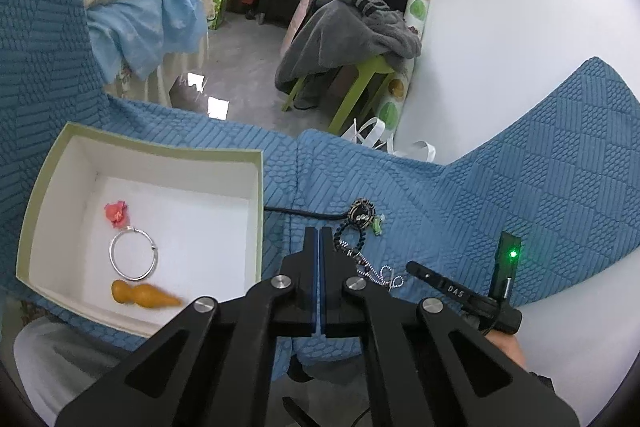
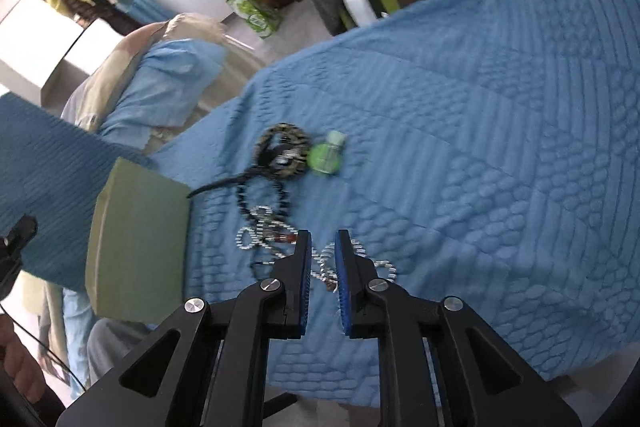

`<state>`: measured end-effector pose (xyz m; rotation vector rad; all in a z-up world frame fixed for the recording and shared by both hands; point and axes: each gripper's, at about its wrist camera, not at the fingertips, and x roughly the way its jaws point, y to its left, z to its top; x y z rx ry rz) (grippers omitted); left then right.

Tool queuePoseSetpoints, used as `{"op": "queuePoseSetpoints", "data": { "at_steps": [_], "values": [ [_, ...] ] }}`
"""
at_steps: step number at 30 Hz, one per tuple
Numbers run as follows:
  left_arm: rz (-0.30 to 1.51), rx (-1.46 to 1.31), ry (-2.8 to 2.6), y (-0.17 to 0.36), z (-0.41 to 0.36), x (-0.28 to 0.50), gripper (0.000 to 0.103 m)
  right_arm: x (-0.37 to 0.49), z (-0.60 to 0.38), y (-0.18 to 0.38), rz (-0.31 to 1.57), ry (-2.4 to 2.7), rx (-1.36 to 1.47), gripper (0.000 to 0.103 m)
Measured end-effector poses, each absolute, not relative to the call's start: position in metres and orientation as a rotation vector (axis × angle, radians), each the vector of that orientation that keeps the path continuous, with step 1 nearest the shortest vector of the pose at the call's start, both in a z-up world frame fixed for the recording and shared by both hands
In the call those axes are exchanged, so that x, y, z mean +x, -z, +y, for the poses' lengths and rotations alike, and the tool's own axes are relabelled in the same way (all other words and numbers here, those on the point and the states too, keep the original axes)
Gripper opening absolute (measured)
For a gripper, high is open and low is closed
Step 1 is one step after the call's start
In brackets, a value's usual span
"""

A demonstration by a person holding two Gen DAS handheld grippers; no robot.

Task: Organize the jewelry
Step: 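Pull the silver pin with its bead chain out of the tangle with the right gripper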

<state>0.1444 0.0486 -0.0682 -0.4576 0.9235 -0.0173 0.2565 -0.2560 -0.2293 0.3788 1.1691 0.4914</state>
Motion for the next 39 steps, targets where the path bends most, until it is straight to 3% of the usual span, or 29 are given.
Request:
{"op": "queuePoseSetpoints", "data": {
  "at_steps": [4,16,19,20,34,37,39],
  "values": [
    [0.945,-0.467,0.005,0.078,0.049,0.140,0.000,0.255,-0.266,0.234,1.181,-0.451,0.379,0.022],
    [0.969,-0.479,0.013,0.086,0.046,0.138,0.000,0.225,-0.215,0.241,1.207,-0.485,0.056,0.022],
    [0.969,-0.492,0.011,0.087,0.048,0.136,0.000,0.222,-0.204,0.244,1.187,-0.462,-0.042,0.014],
    [0.970,-0.499,0.010,0.088,0.049,0.136,0.000,0.222,-0.202,0.244,1.179,-0.443,-0.071,0.005],
    [0.967,-0.528,0.029,0.088,0.056,0.128,0.000,0.226,-0.239,0.204,1.112,-0.434,0.188,0.001],
    [0.965,-0.533,0.032,0.089,0.057,0.126,0.000,0.226,-0.229,0.223,1.169,-0.433,0.164,0.008],
    [0.966,-0.538,0.032,0.090,0.058,0.125,0.000,0.226,-0.225,0.231,1.185,-0.425,0.132,0.023]
  ]
}}
